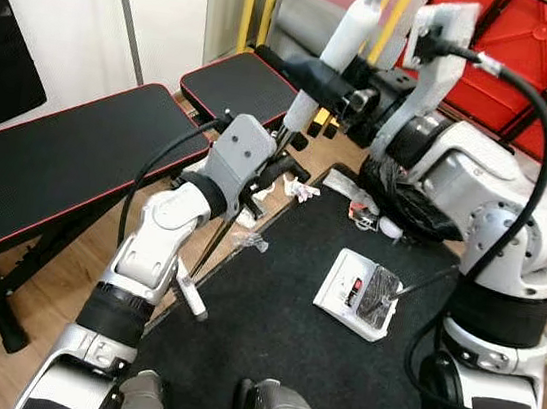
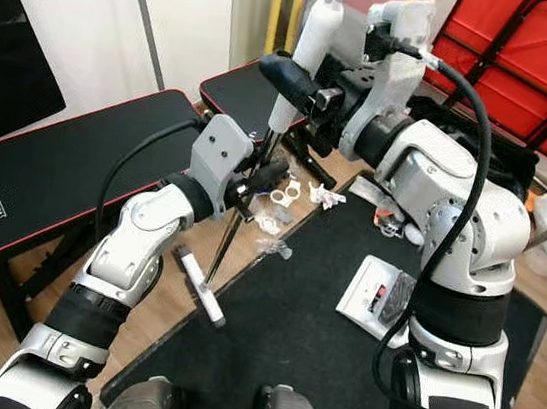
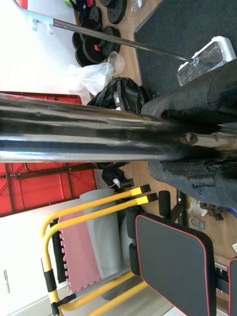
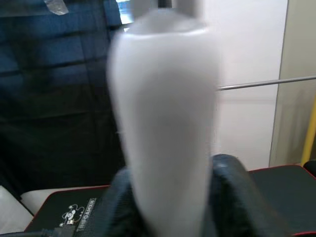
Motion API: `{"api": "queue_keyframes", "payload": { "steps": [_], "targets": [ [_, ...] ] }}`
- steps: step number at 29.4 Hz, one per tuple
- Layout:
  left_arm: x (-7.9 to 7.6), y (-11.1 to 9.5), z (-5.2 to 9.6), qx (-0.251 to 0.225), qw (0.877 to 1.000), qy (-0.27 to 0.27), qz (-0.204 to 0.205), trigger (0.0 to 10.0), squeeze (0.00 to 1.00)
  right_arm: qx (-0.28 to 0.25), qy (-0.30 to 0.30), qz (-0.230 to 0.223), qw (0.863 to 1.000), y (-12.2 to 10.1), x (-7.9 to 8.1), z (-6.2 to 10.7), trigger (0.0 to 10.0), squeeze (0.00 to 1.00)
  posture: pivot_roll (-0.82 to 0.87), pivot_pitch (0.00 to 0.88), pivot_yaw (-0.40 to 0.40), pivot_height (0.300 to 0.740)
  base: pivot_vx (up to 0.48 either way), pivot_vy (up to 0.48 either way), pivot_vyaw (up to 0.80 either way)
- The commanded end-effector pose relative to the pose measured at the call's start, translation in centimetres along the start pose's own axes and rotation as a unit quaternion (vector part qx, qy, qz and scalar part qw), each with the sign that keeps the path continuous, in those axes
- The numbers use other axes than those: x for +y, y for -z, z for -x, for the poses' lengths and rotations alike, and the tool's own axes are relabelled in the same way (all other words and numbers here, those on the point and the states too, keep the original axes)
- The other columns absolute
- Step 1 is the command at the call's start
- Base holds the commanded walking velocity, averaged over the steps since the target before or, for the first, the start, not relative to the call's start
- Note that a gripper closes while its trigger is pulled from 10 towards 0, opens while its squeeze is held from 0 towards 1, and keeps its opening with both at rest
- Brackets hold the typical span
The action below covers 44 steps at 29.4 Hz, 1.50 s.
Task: Sweep floor
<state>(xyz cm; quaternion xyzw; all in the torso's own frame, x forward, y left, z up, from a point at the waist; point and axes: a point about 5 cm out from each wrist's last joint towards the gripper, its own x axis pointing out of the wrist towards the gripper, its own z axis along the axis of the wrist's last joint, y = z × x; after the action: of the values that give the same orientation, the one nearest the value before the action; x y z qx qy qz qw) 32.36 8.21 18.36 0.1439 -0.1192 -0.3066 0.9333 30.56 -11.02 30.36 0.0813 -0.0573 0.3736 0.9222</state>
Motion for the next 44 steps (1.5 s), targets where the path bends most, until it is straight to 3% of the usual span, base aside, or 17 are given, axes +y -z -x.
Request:
{"api": "queue_keyframes", "payload": {
  "steps": [1,21,22,23,24,27,30,36,37,39,40,42,44],
  "targets": [
    [0.2,-0.7,-0.3,-0.014,0.999,-0.041,-0.007,0.0,0.00,0.004,0.017,0.015,1.000,-0.1,-0.4,0.2,0.0,0.00,-0.18,0.078,-0.153,0.740,0.000,0.000,0.00],
    [0.2,-0.3,-0.3,-0.005,0.999,-0.052,-0.010,0.0,0.00,0.000,0.034,0.038,0.999,-0.4,-0.5,0.3,0.0,0.00,-0.19,0.079,-0.151,0.740,0.000,0.000,0.00],
    [0.4,-0.4,-0.2,-0.006,0.998,-0.058,-0.006,10.0,0.60,-0.002,0.042,0.044,0.998,-0.3,-0.7,0.3,0.0,0.00,-0.19,0.079,-0.151,0.740,0.000,0.000,0.00],
    [0.4,-0.4,-0.2,-0.006,0.998,-0.058,-0.006,10.0,0.60,-0.002,0.042,0.044,0.998,-0.3,-0.7,0.3,0.0,0.00,-0.19,0.079,-0.151,0.740,0.000,0.000,0.00],
    [0.6,-0.4,-0.1,-0.007,0.998,-0.060,-0.001,10.0,1.00,-0.003,0.051,0.050,0.997,-0.1,-0.9,0.3,0.0,0.00,-0.18,0.078,-0.151,0.740,0.000,0.000,0.00],
    [0.9,-0.4,0.1,-0.007,0.998,-0.060,0.006,10.0,1.00,-0.004,0.064,0.059,0.996,0.1,-1.3,0.3,0.0,0.00,-0.19,0.077,-0.155,0.740,0.000,0.000,0.00],
    [2.5,-0.1,1.3,-0.008,0.996,-0.084,0.035,10.0,1.00,-0.011,0.094,0.073,0.993,0.3,-2.2,0.6,0.0,0.00,-0.19,0.077,-0.159,0.740,0.000,0.000,0.00],
    [3.2,-0.1,1.9,-0.011,0.994,-0.095,0.051,10.0,1.00,-0.017,0.108,0.077,0.991,0.3,-2.6,0.8,0.0,0.00,-0.19,0.073,-0.160,0.740,0.000,0.000,0.00],
    [4.0,0.1,2.6,-0.010,0.991,-0.111,0.069,10.0,0.61,-0.024,0.125,0.079,0.989,0.3,-3.1,1.1,0.0,0.00,-0.19,0.069,-0.161,0.740,0.000,0.000,0.00],
    [4.0,0.1,2.6,-0.010,0.991,-0.111,0.069,10.0,0.61,-0.024,0.125,0.079,0.989,0.3,-3.1,1.1,0.0,0.00,-0.19,0.069,-0.161,0.740,0.000,0.000,0.00],
    [4.9,0.4,3.5,-0.010,0.987,-0.133,0.092,0.0,0.00,-0.031,0.147,0.083,0.985,0.4,-3.7,1.7,0.0,0.00,-0.19,0.065,-0.161,0.740,0.000,0.000,0.00],
    [6.2,1.3,5.2,-0.002,0.976,-0.180,0.120,0.0,0.00,-0.037,0.188,0.089,0.977,0.9,-4.7,3.0,0.0,0.00,-0.19,0.058,-0.163,0.740,0.000,0.000,0.00],
    [6.2,1.3,5.2,-0.002,0.976,-0.180,0.120,0.0,0.00,-0.037,0.188,0.089,0.977,0.9,-4.7,3.0,0.0,0.00,-0.19,0.058,-0.163,0.740,0.000,0.000,0.00]
  ]
}}
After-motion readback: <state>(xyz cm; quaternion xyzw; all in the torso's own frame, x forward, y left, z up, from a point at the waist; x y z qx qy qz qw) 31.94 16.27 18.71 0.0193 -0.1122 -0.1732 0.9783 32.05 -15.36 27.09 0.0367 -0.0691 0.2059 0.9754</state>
